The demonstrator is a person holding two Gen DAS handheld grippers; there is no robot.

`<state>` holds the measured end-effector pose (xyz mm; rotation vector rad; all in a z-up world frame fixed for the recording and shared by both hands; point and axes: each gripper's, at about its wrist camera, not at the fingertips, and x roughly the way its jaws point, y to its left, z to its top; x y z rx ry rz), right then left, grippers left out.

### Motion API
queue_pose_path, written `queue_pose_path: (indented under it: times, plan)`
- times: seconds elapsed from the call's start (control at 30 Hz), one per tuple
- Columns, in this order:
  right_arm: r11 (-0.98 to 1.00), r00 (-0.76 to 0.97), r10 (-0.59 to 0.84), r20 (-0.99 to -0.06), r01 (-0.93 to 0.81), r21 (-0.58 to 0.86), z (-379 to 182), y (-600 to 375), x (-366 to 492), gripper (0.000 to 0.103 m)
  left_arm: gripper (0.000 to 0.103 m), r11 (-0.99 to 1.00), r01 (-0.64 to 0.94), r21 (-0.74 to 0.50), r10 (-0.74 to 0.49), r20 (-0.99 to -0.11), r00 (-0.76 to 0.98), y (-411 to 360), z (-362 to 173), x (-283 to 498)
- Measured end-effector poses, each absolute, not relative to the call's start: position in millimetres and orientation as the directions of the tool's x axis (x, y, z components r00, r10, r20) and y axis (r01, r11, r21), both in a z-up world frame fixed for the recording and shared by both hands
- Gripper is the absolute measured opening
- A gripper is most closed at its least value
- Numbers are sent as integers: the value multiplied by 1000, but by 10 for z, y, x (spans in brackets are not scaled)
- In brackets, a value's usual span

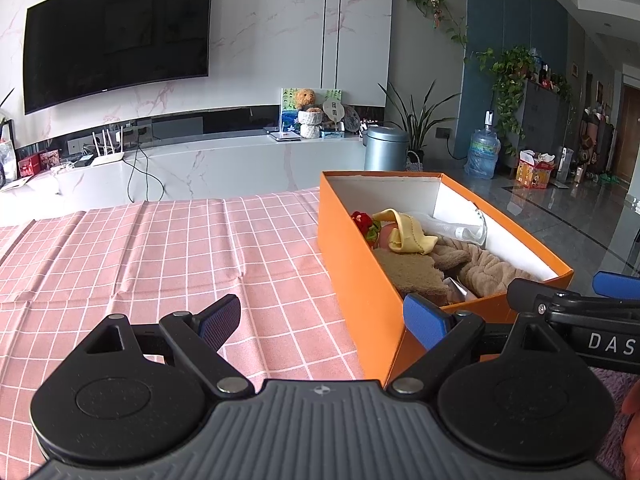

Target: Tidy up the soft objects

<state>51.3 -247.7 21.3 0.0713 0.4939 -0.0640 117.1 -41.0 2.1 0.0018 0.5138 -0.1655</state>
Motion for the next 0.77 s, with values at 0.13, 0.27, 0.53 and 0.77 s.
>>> queue_pose_path:
  times: [0.13, 0.27, 0.53, 0.77]
  plan:
    - [996, 879, -44, -475, 78, 53, 212, -2477, 513, 100, 103, 987, 158, -38, -156, -490, 858, -403, 13, 1173]
    - [996, 879, -44, -476, 78, 53, 211, -2478, 513, 100, 103, 987, 157, -37, -154, -490, 858, -406, 12, 1174]
    - [995, 879, -44, -475, 78, 54, 211, -2475, 512, 100, 103, 986, 165, -40, -163, -491, 856, -387, -3, 1163]
    - [995, 879, -44, -475, 79, 53, 211, -2474, 512, 100, 103, 986, 162, -45, -163, -493, 855, -393, 13, 1151]
